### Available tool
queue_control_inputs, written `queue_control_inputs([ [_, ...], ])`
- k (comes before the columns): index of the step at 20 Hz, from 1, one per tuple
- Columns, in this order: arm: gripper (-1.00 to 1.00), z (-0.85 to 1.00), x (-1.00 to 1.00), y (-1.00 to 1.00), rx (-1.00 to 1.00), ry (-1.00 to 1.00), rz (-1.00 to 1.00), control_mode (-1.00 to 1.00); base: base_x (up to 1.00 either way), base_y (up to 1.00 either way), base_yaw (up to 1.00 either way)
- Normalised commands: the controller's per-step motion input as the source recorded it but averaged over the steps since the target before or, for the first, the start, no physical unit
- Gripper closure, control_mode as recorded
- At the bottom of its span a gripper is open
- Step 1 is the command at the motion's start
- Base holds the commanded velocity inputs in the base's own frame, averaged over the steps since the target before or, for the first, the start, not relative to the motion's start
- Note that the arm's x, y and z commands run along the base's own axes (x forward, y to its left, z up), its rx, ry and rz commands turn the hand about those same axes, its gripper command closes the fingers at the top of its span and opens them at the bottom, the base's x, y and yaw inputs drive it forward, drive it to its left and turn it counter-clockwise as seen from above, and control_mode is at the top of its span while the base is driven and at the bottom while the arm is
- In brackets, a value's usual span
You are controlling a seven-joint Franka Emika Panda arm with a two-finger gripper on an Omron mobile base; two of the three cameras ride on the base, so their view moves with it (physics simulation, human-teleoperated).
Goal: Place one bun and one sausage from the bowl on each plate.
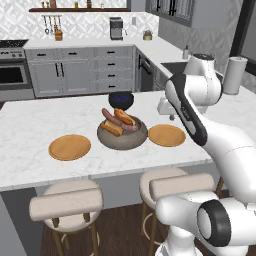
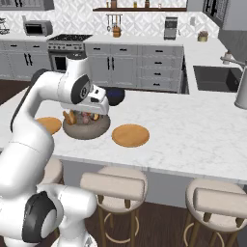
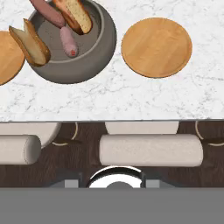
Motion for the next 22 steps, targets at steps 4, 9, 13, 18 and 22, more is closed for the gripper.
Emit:
queue_control_inputs([
  [4, -1.0, -0.2, 0.38, 0.42, -0.03, -0.05, -0.14, -1.0, 0.0, 0.0, 0.0],
  [9, -1.0, -0.31, 0.93, 1.0, 0.01, -0.01, -0.24, -1.0, 0.0, 0.0, 0.0],
  [13, -1.0, -0.4, 0.71, 1.0, 0.0, 0.02, -0.11, -1.0, 0.0, 0.0, 0.0],
  [18, -1.0, -0.35, 0.3, 0.78, 0.02, 0.16, 0.02, -1.0, 0.0, 0.0, 0.0],
  [22, -1.0, -0.42, 0.39, 0.39, -0.19, 0.19, 0.17, -1.0, 0.0, 0.0, 0.0],
])
